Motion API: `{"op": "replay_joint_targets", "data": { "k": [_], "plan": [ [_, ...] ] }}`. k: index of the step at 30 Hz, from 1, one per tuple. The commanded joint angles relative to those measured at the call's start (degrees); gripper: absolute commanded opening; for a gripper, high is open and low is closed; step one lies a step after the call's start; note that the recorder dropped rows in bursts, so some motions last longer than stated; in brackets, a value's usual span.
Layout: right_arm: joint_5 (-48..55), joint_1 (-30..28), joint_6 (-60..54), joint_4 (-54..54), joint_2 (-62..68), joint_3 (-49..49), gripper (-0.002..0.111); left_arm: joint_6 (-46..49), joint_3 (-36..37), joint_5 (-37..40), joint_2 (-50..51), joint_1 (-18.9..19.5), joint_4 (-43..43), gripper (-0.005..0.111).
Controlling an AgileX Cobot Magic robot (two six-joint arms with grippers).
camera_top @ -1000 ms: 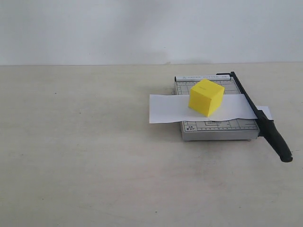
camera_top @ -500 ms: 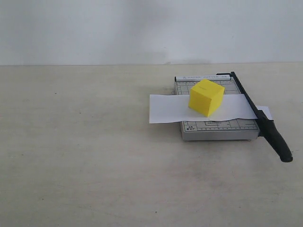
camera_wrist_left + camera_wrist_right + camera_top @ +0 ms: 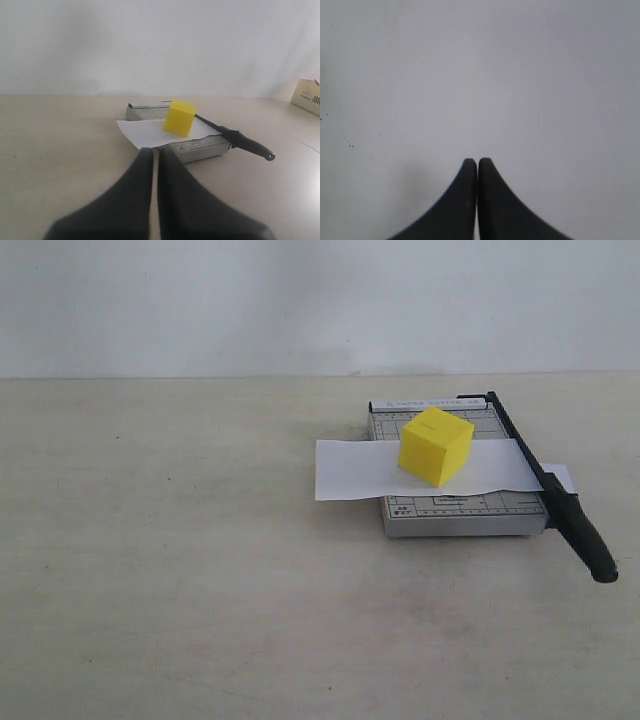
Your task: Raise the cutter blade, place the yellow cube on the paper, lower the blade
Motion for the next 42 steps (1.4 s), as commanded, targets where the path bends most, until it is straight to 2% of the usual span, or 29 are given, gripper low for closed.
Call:
{"op": "replay_joint_targets", "data": {
  "k": [1,6,14,20,26,42],
  "plan": [
    [0.6,-0.2,-0.5,-0.1,-0.3,0.3,0.001,0.5,0.2,0.3,-0.1,1.3,-0.5,0.004],
    [1.4,-4.7,-0.5,-0.1,-0.3,0.3,0.001,0.5,0.2,0.3,-0.1,6.4,-0.5,0.004],
    [1.4,-18.1,-0.5,-0.1,-0.3,0.3,0.001,0.5,0.2,0.3,-0.1,18.0,-0.5,0.004],
    [1.4,-24.2,-0.5,-0.1,-0.3,0.3,0.001,0.5,0.2,0.3,-0.1,23.4,-0.5,0.004],
    [1.4,-25.7,-0.5,-0.1,-0.3,0.3,0.001,0.5,0.2,0.3,-0.1,25.6,-0.5,0.004],
    [1.4,-25.7,-0.6,-0.1,-0.3,0.3,0.001,0.5,0.2,0.3,-0.1,25.6,-0.5,0.004]
  ]
}}
